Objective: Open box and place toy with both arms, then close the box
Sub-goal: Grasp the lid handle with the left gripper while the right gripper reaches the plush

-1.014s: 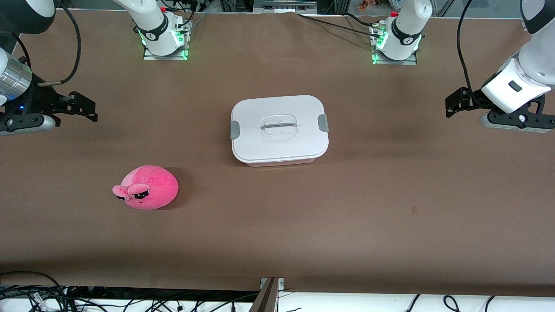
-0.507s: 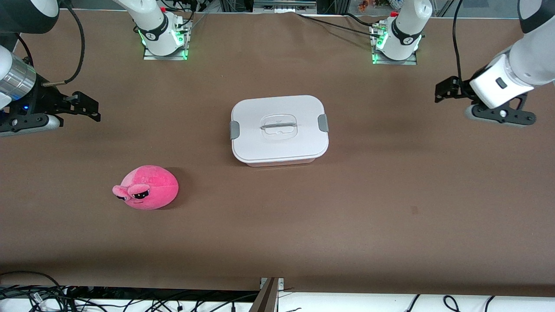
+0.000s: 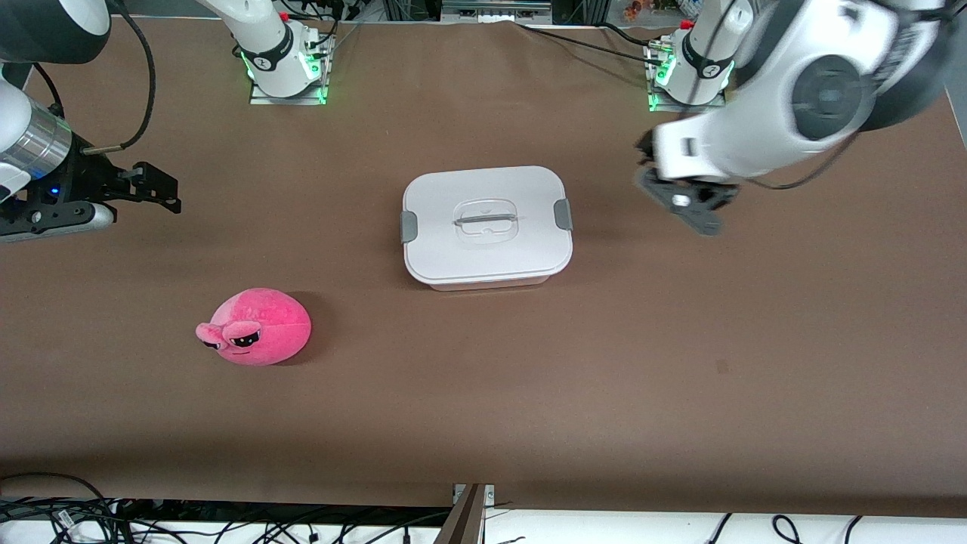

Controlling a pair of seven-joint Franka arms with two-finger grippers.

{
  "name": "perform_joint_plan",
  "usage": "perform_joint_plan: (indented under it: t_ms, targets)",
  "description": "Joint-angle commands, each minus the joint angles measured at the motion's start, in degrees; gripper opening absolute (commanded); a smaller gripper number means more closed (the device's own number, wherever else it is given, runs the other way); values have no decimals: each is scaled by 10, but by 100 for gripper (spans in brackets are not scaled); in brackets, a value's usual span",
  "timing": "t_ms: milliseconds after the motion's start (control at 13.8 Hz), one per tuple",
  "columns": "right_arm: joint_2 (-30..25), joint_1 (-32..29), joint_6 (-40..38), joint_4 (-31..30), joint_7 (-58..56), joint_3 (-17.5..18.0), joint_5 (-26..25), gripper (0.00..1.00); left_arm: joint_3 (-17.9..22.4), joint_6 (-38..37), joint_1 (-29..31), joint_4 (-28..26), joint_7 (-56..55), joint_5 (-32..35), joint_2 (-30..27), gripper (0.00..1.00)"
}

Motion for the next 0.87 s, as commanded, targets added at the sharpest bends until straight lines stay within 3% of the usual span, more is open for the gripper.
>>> perform_joint_plan:
  t_ms: [0,72,434,652,724,796]
  targets:
    - [2,1,4,-6,5,2,-8,100,-40,72,-54,19,27,25,57,100]
    - [8,1,11,-10,6,2,-8,100,-41,112,-83,20,31,60,69,100]
    - [11,3,136,-105,6,9,-3,100,-40,304,-138,25,179,70,162,100]
    - [36,7,246,-167,9,11,0,100,-40,339,-161,21,184,78,184,100]
    - [50,7,270,-173,9,12,0,100,-40,354,-168,21,183,92,193,95]
    - [66,8,291,-175,8,16,0,100,-40,362,-169,23,183,102,199,75]
